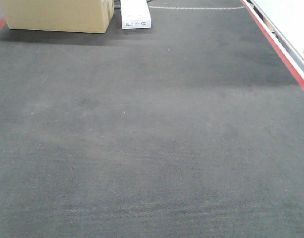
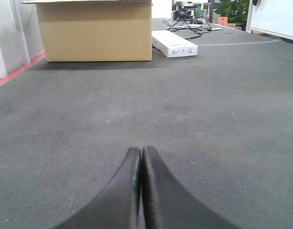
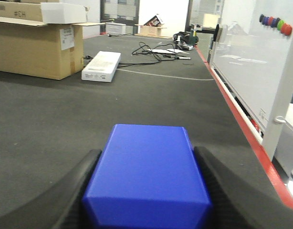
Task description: Pour parts from conveyor to right shelf
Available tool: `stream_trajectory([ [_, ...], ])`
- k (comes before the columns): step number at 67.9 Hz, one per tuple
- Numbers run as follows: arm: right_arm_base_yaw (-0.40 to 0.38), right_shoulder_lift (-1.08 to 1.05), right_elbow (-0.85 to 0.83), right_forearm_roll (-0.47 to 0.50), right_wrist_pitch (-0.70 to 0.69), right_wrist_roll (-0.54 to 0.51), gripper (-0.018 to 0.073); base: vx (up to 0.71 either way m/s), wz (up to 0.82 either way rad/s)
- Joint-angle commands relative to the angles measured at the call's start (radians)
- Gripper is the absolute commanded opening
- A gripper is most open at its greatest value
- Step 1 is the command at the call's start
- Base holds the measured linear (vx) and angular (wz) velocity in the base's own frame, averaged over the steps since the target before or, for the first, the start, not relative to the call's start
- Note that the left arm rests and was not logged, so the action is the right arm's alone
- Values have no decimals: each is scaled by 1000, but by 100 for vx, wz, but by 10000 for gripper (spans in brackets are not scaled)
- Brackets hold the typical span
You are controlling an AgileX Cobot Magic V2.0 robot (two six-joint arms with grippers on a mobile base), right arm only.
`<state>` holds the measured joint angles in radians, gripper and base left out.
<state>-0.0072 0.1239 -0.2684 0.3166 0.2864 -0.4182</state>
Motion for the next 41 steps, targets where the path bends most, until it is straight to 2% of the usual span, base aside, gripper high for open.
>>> stream_trajectory([
  [1,6,13,-28,8,-84,0,-3,0,0],
  [41,5,13,-28,8,-84,0,-3,0,0],
])
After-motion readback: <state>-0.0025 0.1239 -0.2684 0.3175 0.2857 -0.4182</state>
